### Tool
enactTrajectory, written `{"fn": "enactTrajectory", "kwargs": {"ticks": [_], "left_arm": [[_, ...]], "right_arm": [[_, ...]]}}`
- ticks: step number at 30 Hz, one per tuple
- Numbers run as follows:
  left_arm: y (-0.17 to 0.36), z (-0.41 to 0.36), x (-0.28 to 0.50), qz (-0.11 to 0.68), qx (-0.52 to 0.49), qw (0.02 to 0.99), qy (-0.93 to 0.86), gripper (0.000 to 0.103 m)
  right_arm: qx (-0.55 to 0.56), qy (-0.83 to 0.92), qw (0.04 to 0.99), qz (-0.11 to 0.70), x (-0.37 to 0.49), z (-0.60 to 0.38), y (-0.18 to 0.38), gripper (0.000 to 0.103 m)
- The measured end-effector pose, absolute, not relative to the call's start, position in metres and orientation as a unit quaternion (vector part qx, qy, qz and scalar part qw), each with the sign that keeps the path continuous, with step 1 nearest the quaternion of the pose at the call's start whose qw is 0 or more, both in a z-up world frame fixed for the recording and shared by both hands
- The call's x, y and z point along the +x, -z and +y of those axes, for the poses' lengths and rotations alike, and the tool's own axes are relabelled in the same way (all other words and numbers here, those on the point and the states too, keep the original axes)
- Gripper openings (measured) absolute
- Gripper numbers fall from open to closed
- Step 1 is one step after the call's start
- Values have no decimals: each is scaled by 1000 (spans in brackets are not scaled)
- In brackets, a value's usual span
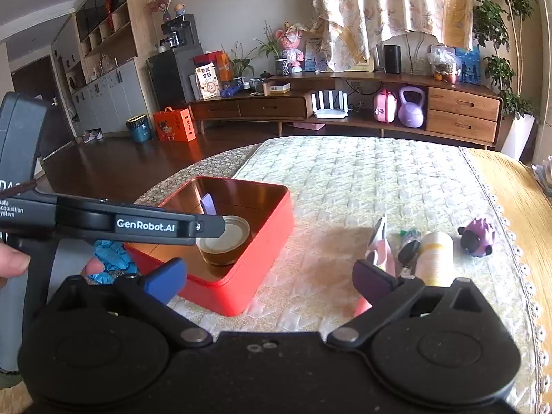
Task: Organize rigid objects
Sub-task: 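Lower the gold-rimmed lid into the red tin and open the right gripper, then grasp the pink tube with the left gripper while the right gripper grasps the red wrapper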
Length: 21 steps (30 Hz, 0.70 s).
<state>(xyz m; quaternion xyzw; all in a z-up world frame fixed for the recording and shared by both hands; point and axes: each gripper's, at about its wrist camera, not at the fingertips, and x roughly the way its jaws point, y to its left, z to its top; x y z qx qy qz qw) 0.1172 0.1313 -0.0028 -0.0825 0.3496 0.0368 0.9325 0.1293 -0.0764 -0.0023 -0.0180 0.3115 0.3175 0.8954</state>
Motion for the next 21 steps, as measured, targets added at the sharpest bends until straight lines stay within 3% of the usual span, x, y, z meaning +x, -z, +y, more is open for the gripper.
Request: {"fn": "enactTrajectory", "kwargs": {"ticks": [21], "left_arm": [[19,43,94,338,-83,937,9,93]], "right_arm": [[19,-241,920,309,120,-188,25,103]]}}
